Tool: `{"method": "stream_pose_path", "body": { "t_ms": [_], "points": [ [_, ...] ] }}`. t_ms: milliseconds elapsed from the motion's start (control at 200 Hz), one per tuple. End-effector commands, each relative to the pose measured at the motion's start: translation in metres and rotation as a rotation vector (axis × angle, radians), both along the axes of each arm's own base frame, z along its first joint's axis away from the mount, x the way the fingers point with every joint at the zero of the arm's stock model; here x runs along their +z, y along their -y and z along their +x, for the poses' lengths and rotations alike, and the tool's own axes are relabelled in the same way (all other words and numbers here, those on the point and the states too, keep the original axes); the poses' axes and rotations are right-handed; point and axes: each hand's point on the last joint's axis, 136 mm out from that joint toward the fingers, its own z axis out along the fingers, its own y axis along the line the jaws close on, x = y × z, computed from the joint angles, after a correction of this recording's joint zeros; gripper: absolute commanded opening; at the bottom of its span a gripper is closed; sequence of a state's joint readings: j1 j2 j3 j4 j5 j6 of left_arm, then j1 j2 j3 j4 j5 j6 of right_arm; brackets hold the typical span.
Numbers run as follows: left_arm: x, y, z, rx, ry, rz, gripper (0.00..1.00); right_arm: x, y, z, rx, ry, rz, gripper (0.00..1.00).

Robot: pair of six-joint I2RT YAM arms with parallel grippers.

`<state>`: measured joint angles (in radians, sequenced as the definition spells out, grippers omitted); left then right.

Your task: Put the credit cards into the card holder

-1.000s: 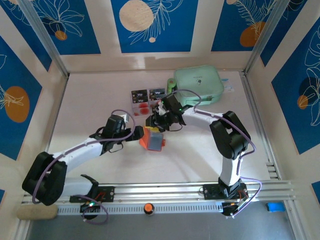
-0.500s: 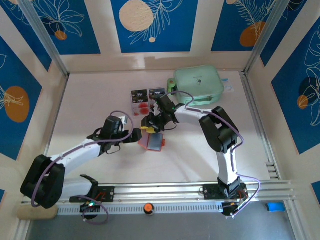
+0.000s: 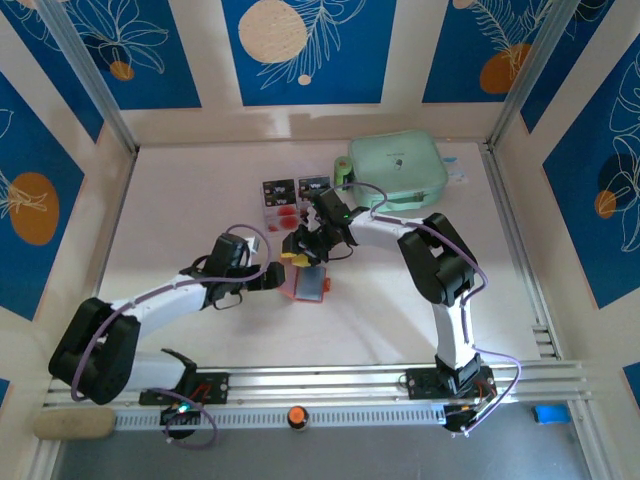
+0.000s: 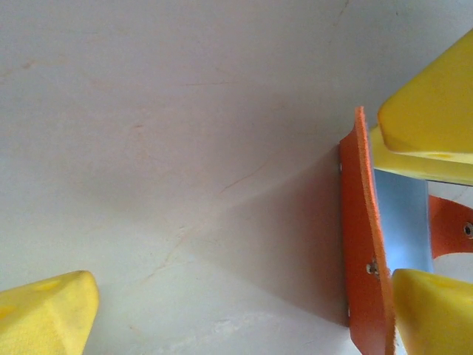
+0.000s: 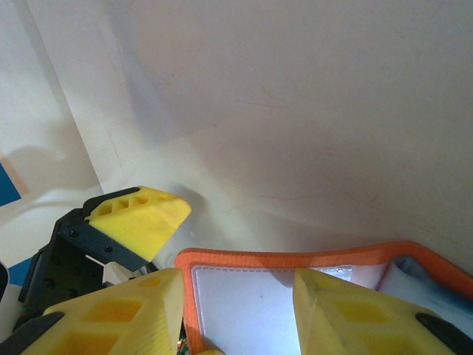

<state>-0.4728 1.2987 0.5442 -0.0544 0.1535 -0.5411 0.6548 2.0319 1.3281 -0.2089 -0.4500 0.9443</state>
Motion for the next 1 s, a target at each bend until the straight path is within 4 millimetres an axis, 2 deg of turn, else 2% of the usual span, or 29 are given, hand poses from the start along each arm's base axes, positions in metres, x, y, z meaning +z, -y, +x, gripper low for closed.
{"method": "stream_pose_path", "body": {
  "t_ms": [0,115,305,455,590,745,990],
  "points": [
    [0.019,0.003,0.005,-0.017,0.034,-0.019,1.0,0.002,-0.008,-0.006,0.023,-0.028,0.019,0.43],
    [0.023,0.008,0.007,-0.027,0.036,-0.032,1.0,0.002,-0.009,-0.006,0.026,-0.029,0.021,0.43],
    [0.009,0.013,0.006,-0.045,0.005,-0.018,1.0,0.002,-0.01,-0.007,0.028,-0.032,0.02,0.43],
    [-0.007,0.007,0.001,-0.037,-0.019,0.025,1.0,0.003,-0.01,-0.007,0.031,-0.029,0.019,0.43],
    [-0.018,-0.002,-0.005,-0.007,-0.034,0.054,1.0,0.018,-0.003,-0.001,0.028,0.023,0.009,0.43],
    [-0.023,-0.008,-0.008,0.017,-0.041,0.07,1.0,0.039,0.021,-0.002,0.034,0.141,-0.078,0.43],
    [-0.03,-0.012,-0.01,0.031,-0.055,0.089,1.0,0.017,0.091,-0.023,0.034,0.257,-0.395,0.43]
  ]
}}
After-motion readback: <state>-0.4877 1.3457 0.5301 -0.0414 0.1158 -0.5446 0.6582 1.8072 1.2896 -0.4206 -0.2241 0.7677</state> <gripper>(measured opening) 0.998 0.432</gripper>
